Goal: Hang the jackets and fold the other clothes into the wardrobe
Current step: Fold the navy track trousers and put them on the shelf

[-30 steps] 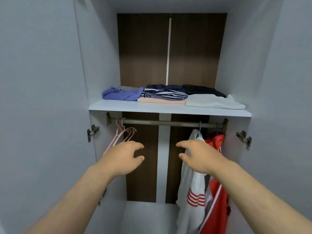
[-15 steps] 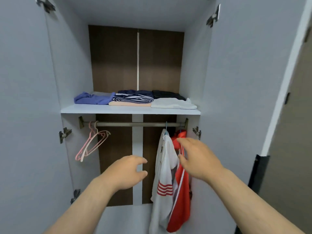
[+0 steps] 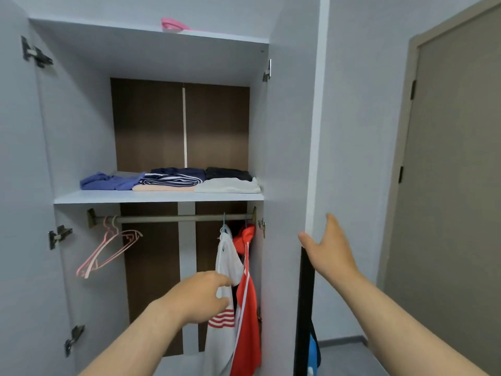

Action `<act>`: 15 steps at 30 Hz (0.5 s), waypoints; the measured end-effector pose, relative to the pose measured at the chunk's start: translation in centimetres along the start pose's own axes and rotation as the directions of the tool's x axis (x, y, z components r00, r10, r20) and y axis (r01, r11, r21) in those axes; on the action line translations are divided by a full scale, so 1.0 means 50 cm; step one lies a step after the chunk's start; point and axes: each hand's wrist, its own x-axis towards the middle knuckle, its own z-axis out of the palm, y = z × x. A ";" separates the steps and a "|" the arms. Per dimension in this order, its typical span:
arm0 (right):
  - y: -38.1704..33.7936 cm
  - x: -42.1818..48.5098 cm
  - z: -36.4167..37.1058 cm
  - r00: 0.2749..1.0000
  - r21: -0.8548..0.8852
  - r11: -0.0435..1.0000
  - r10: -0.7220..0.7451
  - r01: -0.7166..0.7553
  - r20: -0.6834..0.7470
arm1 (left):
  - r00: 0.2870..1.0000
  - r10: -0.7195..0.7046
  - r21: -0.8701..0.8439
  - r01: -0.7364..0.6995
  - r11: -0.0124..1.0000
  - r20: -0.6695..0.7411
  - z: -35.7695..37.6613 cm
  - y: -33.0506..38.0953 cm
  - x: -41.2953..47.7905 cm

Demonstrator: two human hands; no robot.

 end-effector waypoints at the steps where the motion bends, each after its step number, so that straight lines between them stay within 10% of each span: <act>1: 0.003 0.005 -0.002 0.990 0.110 0.991 0.055 -0.069 0.132 | 1.000 -0.014 0.010 0.014 1.000 -0.006 -0.001 0.007 -0.004; 4: 0.018 0.016 0.020 0.956 0.229 0.967 0.038 -0.108 0.290 | 0.997 -0.038 0.017 0.039 0.999 -0.071 -0.009 0.016 -0.020; 15: 0.006 -0.012 0.141 0.992 0.001 0.996 -0.094 0.094 0.088 | 0.930 -0.231 -0.070 0.220 0.973 -0.285 -0.106 -0.149 -0.133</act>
